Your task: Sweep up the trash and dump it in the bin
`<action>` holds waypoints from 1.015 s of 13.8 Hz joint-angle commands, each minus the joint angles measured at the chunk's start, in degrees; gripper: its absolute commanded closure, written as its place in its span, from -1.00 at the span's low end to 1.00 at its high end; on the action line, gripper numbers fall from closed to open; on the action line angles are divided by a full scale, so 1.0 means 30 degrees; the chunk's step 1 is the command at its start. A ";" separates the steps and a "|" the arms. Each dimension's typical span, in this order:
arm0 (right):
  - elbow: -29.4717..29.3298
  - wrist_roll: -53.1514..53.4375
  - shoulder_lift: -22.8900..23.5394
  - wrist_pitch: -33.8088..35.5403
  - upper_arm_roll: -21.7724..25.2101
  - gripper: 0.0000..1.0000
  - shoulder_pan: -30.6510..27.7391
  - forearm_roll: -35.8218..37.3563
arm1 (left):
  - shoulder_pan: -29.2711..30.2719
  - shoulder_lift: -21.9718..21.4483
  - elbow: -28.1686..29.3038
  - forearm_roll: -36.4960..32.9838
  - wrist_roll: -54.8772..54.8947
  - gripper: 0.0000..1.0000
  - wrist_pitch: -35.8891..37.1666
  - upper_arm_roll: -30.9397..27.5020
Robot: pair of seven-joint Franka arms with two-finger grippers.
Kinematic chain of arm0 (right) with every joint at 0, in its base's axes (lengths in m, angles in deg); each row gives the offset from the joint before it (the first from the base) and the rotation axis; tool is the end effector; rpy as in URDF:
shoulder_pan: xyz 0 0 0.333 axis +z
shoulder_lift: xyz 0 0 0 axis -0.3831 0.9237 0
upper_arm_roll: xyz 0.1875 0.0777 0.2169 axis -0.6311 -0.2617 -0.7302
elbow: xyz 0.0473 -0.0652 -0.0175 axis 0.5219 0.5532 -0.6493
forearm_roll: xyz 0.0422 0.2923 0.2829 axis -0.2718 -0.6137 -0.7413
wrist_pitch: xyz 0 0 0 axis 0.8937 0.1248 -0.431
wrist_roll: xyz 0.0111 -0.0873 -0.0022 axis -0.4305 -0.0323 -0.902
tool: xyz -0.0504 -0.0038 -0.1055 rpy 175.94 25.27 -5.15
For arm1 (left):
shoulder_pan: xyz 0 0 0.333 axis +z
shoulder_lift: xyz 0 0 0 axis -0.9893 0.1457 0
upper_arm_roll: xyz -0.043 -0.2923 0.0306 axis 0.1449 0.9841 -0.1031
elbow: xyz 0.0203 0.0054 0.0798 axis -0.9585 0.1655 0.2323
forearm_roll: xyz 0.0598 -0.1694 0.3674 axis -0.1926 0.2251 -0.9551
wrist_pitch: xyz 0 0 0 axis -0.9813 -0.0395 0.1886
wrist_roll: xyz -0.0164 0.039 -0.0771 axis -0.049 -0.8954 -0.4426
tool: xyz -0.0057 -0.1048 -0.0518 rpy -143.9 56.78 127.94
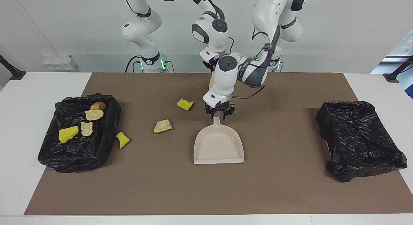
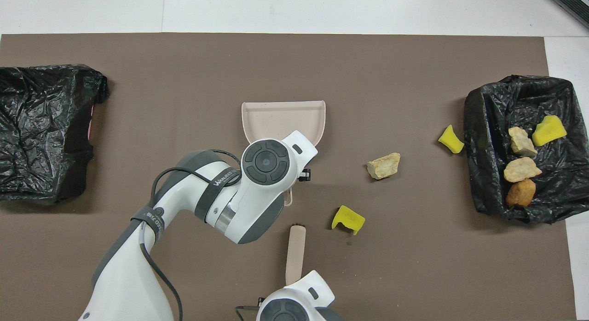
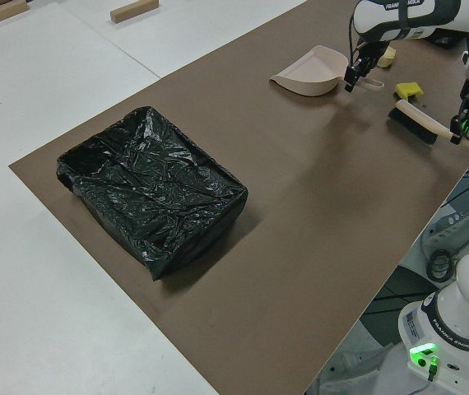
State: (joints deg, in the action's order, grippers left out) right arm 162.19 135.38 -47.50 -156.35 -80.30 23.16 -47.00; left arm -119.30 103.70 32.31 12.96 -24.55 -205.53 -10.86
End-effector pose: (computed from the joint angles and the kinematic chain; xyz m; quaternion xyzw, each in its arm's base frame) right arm 0.2805 0.4067 0.3213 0.9905 -0.0846 -0.1067 0.0179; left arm 0.4951 -0.4192 0.3127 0.9979 -0.0533 0.0193 0.0316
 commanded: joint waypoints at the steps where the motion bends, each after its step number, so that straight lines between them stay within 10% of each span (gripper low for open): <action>1: -0.0084 -0.1517 -0.1108 0.1531 -0.0005 1.00 -0.1570 -0.0261 | -0.0246 -0.0154 -0.0214 -0.0402 -0.0171 0.51 -0.0461 -0.0324; 5: 0.0032 -0.3335 -0.0906 0.1712 -0.0034 1.00 -0.3360 0.1285 | -0.0099 -0.0357 -0.0218 -0.2391 0.0441 1.00 -0.0170 -0.0324; 14: -0.3129 -0.7523 -0.0204 0.4964 -0.0005 1.00 -0.8542 0.5737 | 0.1305 -0.2612 0.0017 -0.2952 1.6022 1.00 0.6006 -0.0383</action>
State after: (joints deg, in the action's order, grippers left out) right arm 155.35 115.70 -50.05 -142.93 -79.72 1.09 -33.92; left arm -116.19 98.22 31.29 5.16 18.44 -190.70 -12.32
